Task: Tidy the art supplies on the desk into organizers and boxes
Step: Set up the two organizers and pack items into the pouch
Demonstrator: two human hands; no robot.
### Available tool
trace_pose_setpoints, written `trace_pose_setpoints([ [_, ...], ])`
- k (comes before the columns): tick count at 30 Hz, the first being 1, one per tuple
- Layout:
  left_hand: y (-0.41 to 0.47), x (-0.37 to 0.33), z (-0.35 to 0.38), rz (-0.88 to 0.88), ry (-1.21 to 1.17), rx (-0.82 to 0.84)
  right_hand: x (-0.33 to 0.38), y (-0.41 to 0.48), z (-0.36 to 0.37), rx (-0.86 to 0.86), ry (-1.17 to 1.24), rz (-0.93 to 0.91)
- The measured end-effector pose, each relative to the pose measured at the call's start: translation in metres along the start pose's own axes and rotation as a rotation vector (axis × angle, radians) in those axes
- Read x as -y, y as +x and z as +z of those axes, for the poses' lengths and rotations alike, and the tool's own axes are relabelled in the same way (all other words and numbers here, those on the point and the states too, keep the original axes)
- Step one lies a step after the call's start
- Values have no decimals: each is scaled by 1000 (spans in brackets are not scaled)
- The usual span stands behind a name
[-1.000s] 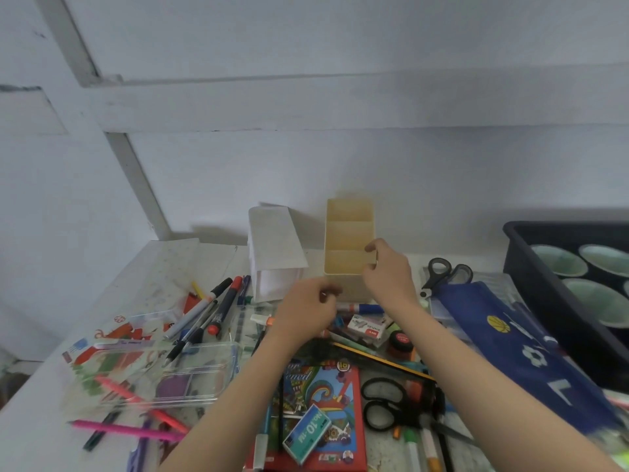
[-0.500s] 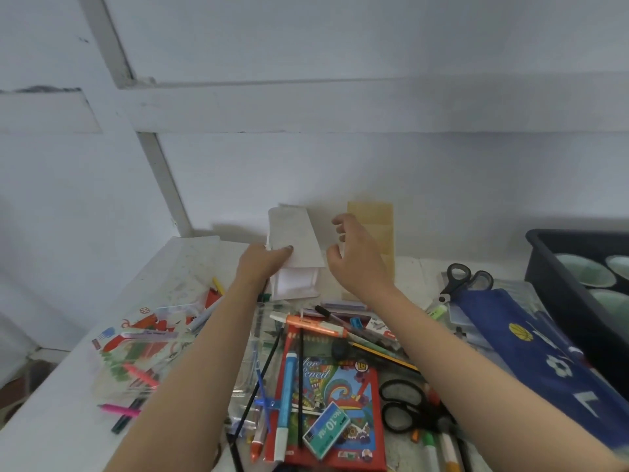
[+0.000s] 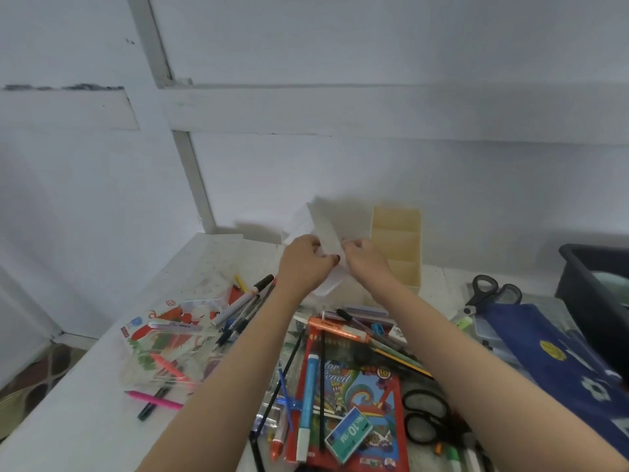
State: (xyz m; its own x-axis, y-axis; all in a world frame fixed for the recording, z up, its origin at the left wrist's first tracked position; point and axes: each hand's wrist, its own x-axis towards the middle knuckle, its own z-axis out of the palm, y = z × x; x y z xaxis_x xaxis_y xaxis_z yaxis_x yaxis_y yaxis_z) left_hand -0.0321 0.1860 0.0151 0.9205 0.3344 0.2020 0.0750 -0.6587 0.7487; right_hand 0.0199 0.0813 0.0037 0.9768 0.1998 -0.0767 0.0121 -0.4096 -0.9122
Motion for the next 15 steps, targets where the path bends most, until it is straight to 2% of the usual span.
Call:
trace_pose_setpoints([
  [2,-9,-5,5,93,99,-70,3,0,-3,10,94,17],
  [7,-40,-12,19,232,219,-174,17,1,-11,158,146,48],
  [12,-64,-10,8,333,383,-141,20,2,-24,273,79,2],
  [13,-65,-9,0,360,352,-95,19,2,-26,286,76,-16],
  [15,-66,-13,-22,302,96,-27,17,4,-31,312,79,-45],
])
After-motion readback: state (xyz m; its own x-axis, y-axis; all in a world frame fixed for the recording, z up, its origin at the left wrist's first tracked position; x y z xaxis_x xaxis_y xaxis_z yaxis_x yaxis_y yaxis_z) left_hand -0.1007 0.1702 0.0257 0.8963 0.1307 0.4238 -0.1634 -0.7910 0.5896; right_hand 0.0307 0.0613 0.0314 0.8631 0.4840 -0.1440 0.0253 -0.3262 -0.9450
